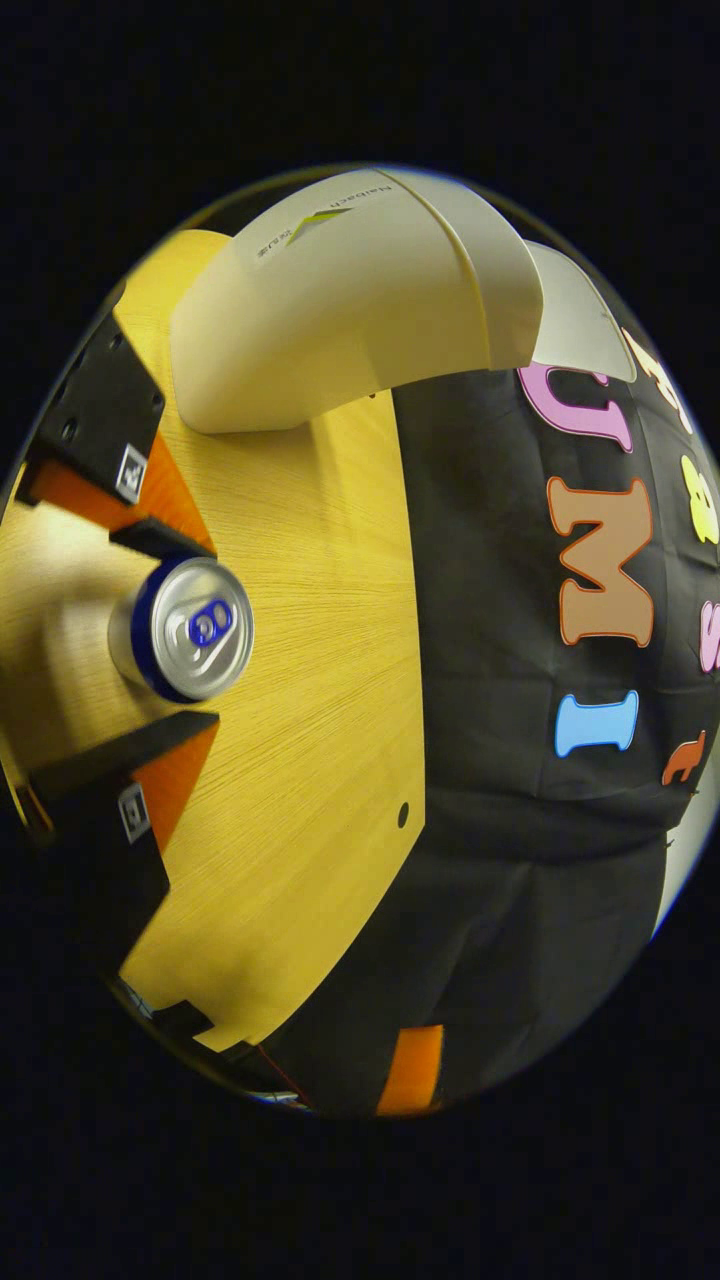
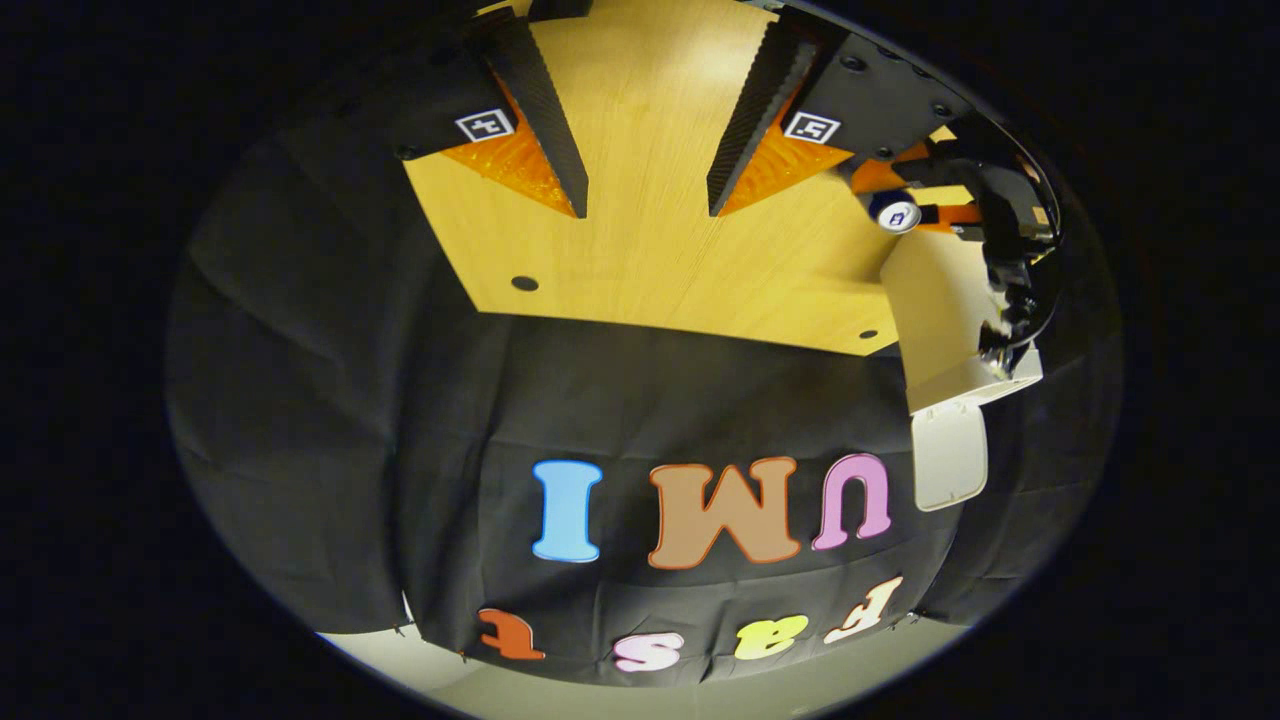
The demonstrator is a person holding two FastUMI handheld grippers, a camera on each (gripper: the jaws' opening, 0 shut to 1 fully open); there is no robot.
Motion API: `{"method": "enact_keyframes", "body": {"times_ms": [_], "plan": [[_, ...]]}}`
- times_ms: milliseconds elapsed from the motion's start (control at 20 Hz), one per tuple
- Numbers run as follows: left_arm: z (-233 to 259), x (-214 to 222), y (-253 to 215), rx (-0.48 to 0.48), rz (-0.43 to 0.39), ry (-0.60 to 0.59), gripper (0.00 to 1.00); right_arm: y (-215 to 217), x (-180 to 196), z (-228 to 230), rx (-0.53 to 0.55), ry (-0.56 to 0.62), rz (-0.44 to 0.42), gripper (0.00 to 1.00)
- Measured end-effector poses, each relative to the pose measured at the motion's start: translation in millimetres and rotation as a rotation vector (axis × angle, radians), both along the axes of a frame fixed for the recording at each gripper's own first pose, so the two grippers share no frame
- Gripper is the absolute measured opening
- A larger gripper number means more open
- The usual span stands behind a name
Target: Press the lid of the desktop garbage bin to open it, pick up the crumpled paper on the desktop and throw it into the bin, then pick up the pop can on the desktop and drop it into the bin, and finally close the garbage bin lid.
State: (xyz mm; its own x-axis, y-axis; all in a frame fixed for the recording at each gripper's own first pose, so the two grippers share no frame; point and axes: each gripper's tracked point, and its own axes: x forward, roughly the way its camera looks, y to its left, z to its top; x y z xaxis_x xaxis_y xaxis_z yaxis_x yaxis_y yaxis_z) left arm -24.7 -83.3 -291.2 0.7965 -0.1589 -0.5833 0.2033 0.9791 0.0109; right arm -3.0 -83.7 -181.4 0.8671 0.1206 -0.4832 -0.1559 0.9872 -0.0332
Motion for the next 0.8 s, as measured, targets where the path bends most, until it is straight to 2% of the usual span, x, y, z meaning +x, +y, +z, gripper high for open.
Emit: {"method": "enact_keyframes", "body": {"times_ms": [50, 200, 300, 450, 550, 800], "plan": [[2, 0, -2, -0.005, 0.0, 0.001, 0.77, 3, -2, -3, -0.001, 0.007, 0.01, 0.83], [10, 3, -1, 0.0, 0.007, 0.0, 0.76, 12, -2, -4, 0.008, 0.016, 0.03, 0.83], [33, 9, 0, -0.023, 0.011, -0.038, 0.76, 18, 0, 2, 0.019, 0.005, 0.043, 0.83], [88, 30, 9, -0.064, 0.04, -0.126, 0.76, 37, 8, 15, 0.047, -0.023, 0.075, 0.83], [138, 46, 18, -0.096, 0.068, -0.241, 0.76, 52, 11, 25, 0.062, -0.043, 0.103, 0.83], [228, 60, 53, -0.093, 0.126, -0.409, 0.74, 85, 16, 40, 0.088, -0.078, 0.175, 0.83]]}}
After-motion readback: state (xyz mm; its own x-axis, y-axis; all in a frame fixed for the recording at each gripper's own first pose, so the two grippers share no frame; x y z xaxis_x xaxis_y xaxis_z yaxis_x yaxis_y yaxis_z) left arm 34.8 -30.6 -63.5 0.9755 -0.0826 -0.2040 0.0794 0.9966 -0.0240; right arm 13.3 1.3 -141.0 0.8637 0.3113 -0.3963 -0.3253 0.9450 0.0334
